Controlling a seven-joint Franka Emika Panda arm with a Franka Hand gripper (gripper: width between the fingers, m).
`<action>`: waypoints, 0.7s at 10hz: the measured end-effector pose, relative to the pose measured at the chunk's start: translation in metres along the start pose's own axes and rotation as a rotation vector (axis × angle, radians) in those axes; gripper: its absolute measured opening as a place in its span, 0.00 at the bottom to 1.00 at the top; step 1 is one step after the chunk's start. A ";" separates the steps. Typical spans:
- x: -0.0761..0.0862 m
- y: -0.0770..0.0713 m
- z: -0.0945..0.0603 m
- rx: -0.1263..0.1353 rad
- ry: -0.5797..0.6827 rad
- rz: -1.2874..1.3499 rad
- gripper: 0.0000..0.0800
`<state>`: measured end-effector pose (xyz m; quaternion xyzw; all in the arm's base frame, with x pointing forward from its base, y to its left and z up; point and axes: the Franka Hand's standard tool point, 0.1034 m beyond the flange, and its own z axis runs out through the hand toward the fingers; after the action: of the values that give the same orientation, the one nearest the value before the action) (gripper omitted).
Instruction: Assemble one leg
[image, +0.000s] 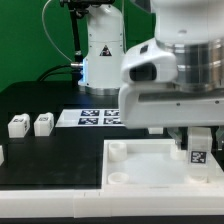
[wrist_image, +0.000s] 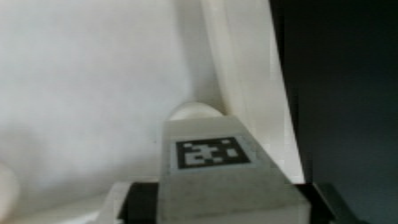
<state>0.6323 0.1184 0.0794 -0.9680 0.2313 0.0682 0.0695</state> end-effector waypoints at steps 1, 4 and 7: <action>-0.003 -0.001 0.001 0.011 0.018 0.120 0.37; 0.002 -0.001 0.000 0.068 0.021 0.411 0.37; 0.005 0.001 0.000 0.097 0.001 0.528 0.37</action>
Offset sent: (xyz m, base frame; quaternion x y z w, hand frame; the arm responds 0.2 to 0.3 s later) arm 0.0049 -0.0066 -0.0144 0.0407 -0.0066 0.2537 0.9664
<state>0.6366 0.1152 0.0786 -0.8698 0.4787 0.0725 0.0956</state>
